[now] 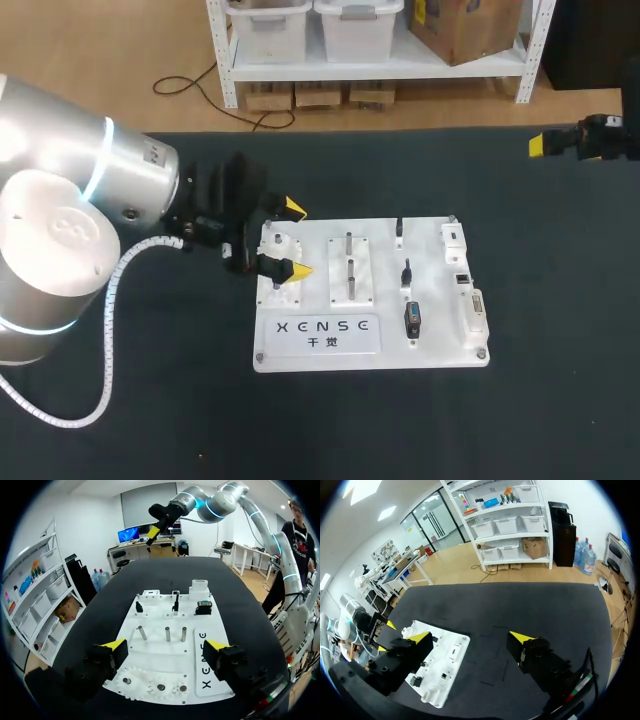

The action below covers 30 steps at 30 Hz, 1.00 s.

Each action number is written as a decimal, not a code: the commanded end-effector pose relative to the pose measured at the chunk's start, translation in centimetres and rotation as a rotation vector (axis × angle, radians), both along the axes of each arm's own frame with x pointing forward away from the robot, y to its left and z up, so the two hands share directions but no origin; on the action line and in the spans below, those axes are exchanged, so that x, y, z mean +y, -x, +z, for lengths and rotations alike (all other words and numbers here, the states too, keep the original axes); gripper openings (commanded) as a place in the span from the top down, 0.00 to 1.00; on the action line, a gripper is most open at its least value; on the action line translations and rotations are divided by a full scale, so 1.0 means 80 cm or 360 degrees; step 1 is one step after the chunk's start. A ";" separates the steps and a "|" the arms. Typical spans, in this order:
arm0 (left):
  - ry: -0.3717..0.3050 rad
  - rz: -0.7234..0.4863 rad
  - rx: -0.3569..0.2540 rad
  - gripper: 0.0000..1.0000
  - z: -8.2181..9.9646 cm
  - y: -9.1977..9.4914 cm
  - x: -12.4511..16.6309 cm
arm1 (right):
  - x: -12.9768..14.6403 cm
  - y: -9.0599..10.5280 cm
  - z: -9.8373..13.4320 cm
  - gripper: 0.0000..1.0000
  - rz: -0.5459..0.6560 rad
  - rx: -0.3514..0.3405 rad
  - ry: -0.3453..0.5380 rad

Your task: Insert the Ethernet cable into its matching sockets.

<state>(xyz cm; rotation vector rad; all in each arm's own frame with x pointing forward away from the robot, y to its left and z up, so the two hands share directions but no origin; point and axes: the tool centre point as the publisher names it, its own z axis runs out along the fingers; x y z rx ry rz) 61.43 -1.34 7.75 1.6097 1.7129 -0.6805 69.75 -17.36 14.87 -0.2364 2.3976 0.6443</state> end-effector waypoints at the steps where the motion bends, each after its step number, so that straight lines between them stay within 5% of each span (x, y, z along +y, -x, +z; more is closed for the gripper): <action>1: -0.0006 0.0002 0.0001 0.00 0.000 0.000 -0.001 | 0.033 0.001 0.009 0.00 -0.0038 0.0037 0.0087; 20: -0.0006 0.0002 0.0001 0.00 0.000 0.000 -0.001 | 0.136 0.055 0.008 0.00 -0.0250 0.0335 0.0624; 30: -0.0006 0.0002 0.0001 0.00 0.000 0.000 -0.001 | 0.176 0.072 -0.025 0.00 -0.0254 0.0466 0.0718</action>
